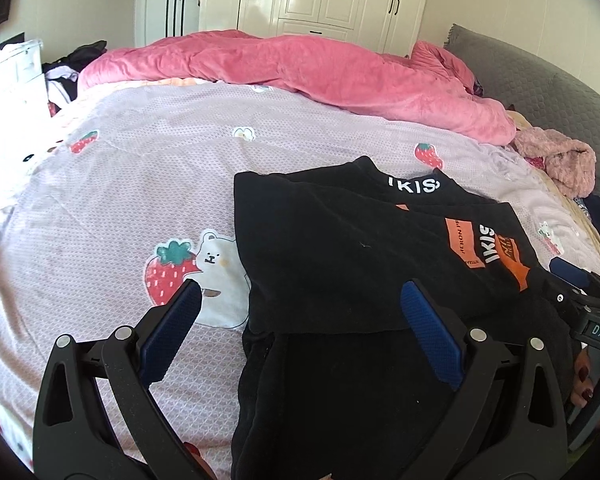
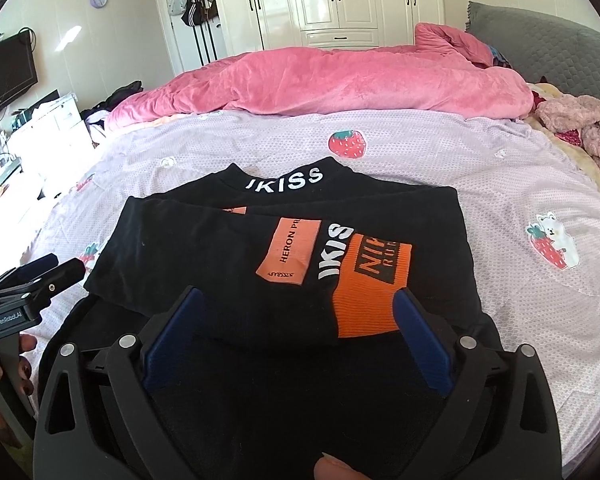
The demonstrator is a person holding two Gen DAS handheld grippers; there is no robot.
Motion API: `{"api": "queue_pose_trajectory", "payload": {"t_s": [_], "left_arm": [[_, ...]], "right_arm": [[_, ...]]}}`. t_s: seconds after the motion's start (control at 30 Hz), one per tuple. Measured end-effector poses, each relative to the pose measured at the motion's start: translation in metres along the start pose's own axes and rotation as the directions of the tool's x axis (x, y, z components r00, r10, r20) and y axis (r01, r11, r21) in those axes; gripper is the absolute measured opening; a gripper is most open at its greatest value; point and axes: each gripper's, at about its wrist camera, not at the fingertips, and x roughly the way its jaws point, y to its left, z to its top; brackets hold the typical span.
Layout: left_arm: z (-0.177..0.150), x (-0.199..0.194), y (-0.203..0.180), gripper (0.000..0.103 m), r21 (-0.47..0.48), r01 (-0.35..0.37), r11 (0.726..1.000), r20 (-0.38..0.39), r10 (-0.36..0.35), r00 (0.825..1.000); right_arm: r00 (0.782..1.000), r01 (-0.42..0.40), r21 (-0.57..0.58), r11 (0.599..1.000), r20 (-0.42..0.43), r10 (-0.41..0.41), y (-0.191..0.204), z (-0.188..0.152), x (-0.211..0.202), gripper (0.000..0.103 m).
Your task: Fold small clothes
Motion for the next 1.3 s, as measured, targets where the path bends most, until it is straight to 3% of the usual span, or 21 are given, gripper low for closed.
{"api": "queue_pose_trajectory", "payload": {"t_s": [0.6,1.3], "left_arm": [[-0.015,-0.053,-0.011,0.094,0.014,-0.035,0.999,0.073,0.034,0.997],[-0.046,-0.075,-0.008,0.094,0.029,-0.087,0.996,0.034,0.086,0.996]], "right_arm": [[0.999,-0.010,0.018,1.000,0.043,0.009,-0.010,-0.002,-0.037,0.097],[1.000,-0.011,-0.028,1.000,0.024,0.012,-0.013,-0.033,-0.072,0.097]]}}
